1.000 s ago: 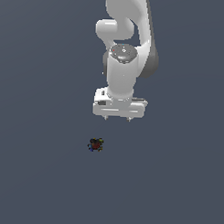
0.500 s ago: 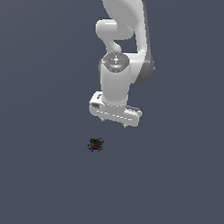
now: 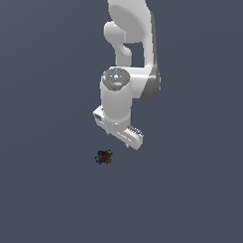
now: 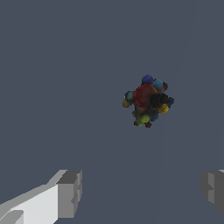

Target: Pick up the object and move it to a goal position.

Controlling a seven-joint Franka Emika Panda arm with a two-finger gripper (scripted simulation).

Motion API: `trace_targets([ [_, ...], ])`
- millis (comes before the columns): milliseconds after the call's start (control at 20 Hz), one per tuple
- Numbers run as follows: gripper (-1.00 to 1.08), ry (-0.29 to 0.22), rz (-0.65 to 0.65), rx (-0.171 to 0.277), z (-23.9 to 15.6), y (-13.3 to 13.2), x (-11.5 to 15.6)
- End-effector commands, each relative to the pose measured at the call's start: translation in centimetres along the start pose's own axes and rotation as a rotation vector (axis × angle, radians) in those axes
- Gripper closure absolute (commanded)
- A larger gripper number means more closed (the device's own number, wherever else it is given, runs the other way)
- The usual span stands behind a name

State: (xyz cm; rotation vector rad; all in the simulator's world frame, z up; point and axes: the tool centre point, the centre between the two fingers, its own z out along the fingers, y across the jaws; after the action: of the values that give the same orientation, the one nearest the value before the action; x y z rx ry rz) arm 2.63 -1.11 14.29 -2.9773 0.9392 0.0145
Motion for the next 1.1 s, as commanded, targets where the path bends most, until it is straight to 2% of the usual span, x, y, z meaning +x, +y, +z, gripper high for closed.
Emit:
trace_targets([
  [0,-0.92,-0.001,0.082,0.0,0.6,0.3,0.6],
  [1050,-0.92,0.011,0.727,-0.006,5.0,2.8,5.1],
])
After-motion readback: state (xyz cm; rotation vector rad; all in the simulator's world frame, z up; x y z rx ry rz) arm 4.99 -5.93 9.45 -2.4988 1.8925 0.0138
